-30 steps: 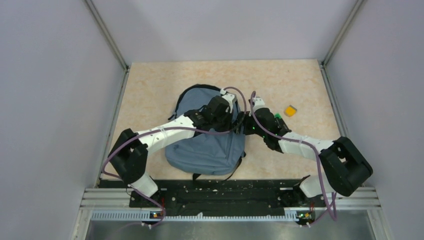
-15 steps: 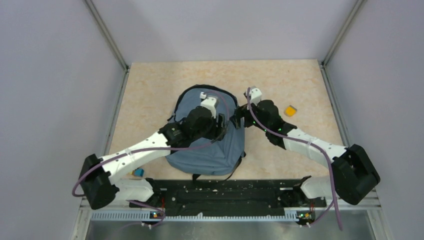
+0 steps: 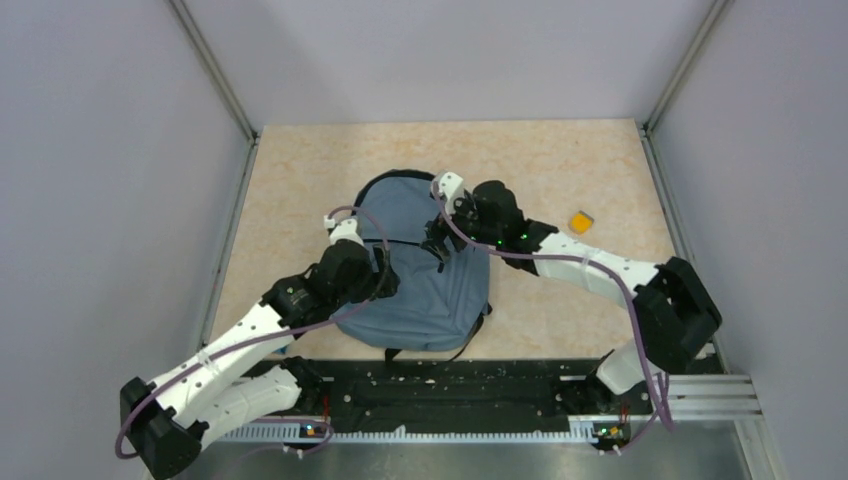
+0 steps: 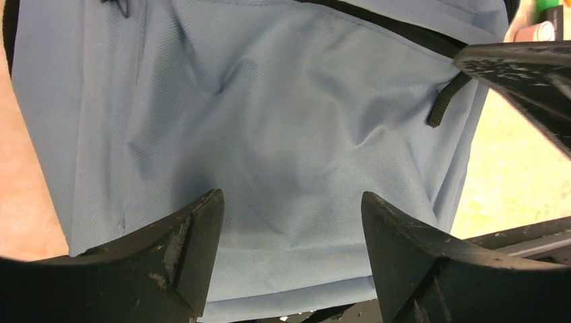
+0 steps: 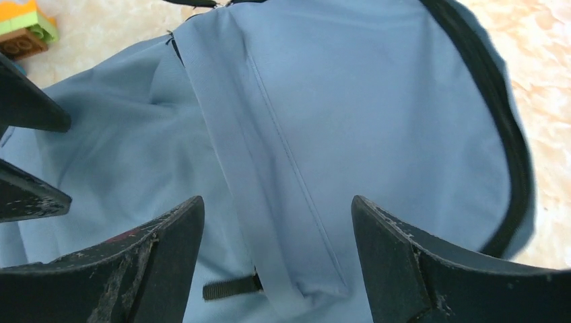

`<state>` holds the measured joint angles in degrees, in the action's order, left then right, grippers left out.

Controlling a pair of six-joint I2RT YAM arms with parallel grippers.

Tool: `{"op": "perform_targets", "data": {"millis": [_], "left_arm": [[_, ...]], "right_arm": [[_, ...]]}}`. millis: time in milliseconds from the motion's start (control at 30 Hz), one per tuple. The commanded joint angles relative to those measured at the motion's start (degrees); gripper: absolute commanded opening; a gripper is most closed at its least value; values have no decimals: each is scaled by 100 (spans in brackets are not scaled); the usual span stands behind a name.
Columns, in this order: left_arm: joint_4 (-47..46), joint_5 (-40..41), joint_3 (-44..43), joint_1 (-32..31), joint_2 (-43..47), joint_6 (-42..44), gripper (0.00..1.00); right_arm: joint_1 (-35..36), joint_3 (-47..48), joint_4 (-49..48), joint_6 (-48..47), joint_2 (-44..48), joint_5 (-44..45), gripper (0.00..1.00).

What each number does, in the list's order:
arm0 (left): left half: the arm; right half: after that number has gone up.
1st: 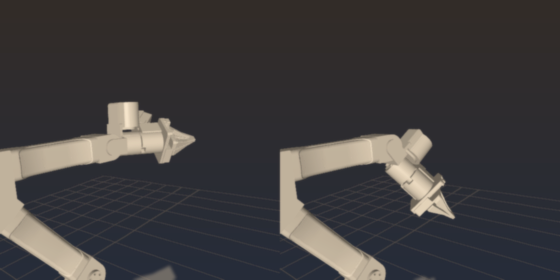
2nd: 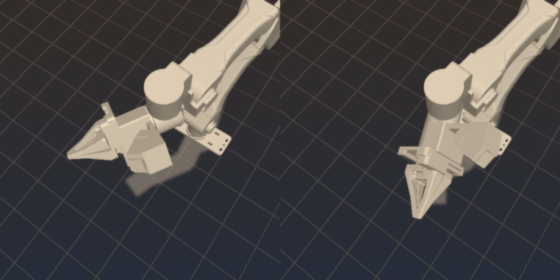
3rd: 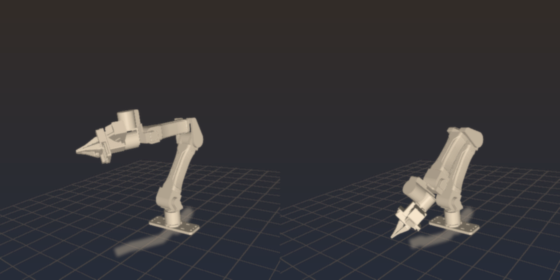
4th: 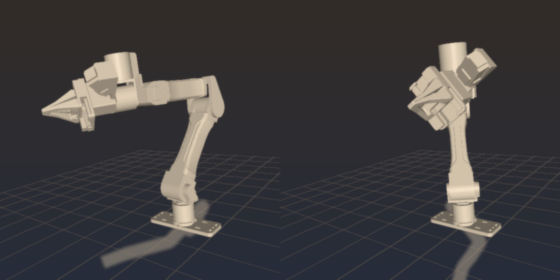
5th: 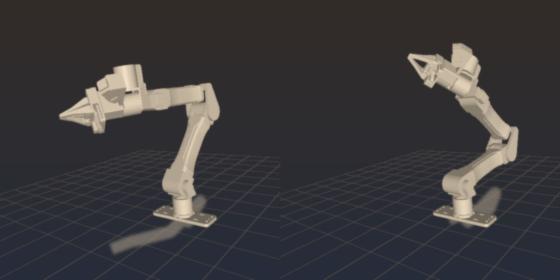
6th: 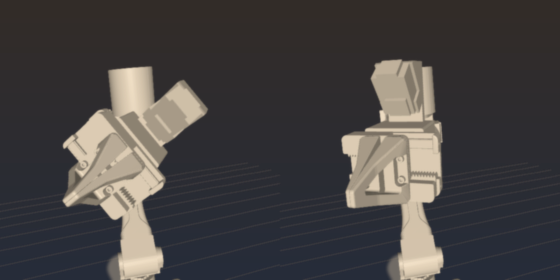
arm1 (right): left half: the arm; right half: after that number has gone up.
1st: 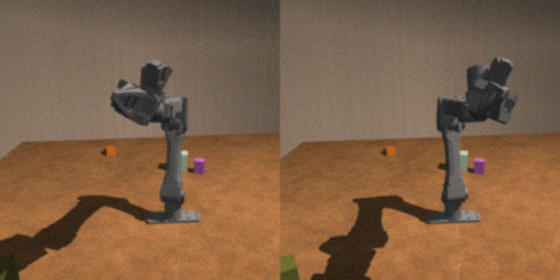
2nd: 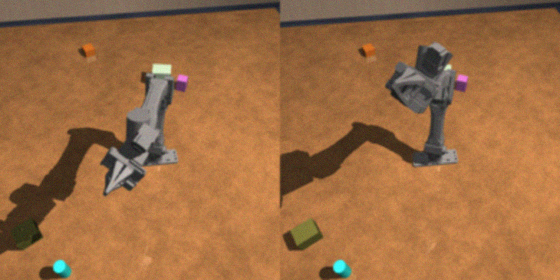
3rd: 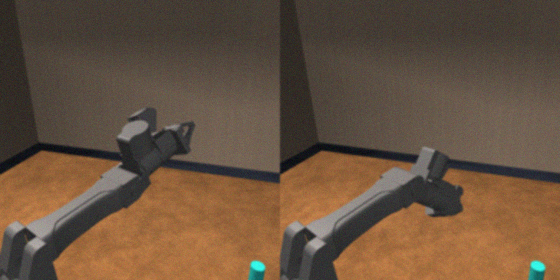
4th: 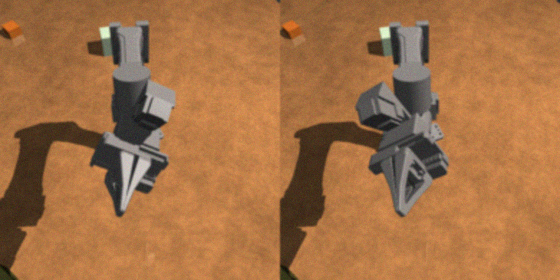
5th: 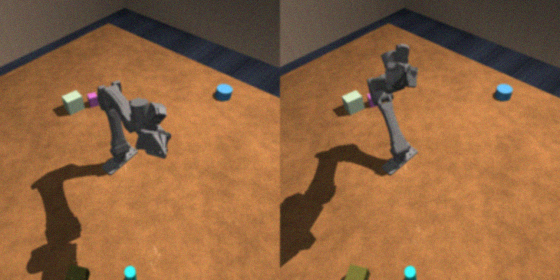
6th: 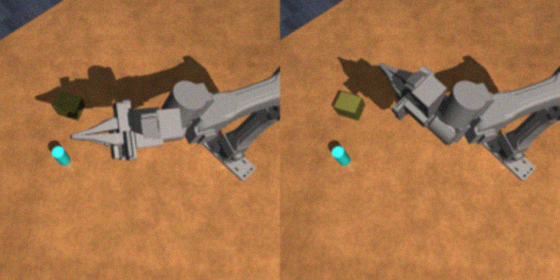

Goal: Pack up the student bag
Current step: Unzip the student bag at the center of the board.

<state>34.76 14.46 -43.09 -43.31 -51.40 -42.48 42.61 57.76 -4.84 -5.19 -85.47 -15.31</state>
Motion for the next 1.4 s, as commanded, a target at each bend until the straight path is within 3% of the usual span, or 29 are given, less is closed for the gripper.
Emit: {"op": "perform_targets", "data": {"millis": [0, 267, 533, 867, 1067, 1200, 1367], "left_arm": [[-140, -441, 256, 354, 328, -349, 80], [-278, -744, 787, 924, 360, -231, 83], [-641, -453, 909, 1029, -19, -86, 81], [-794, -340, 1060, 1107, -137, -34, 81], [-813, -339, 1071, 1137, -47, -17, 81], [-917, -309, 1079, 1147, 34, 42, 81], [-1347, -206, 1093, 1159, 71, 267, 81]], "right_arm": [[164, 582, 161, -483, -486, -44, 78], [204, 965, 173, -430, -952, 474, 63], [204, 870, 13, -294, -850, 553, 61], [204, 859, -260, -194, -886, 1640, 59], [204, 1292, 553, -775, -1276, 1171, 60], [204, 1529, 1402, -1017, -1534, 337, 61], [204, 1498, 1632, -872, -1505, -937, 66]]}}
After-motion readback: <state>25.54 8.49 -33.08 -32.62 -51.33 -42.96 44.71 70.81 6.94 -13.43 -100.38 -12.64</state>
